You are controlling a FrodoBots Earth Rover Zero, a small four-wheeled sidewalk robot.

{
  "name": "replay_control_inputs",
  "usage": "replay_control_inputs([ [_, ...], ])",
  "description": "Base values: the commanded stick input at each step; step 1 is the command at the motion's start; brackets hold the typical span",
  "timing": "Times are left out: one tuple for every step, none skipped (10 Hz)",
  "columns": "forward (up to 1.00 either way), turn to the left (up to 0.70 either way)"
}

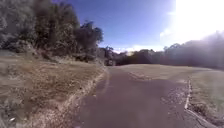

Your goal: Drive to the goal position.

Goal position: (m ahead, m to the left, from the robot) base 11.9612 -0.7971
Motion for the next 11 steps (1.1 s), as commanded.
replay_control_inputs([
  [0.6, 0.0],
  [0.6, 0.0],
  [0.6, 0.0],
  [0.6, 0.0],
  [0.6, 0.0],
  [0.6, 0.0],
  [0.6, 0.0],
  [0.6, 0.0],
  [0.6, 0.0],
  [0.6, 0.0],
  [0.6, 0.0],
])
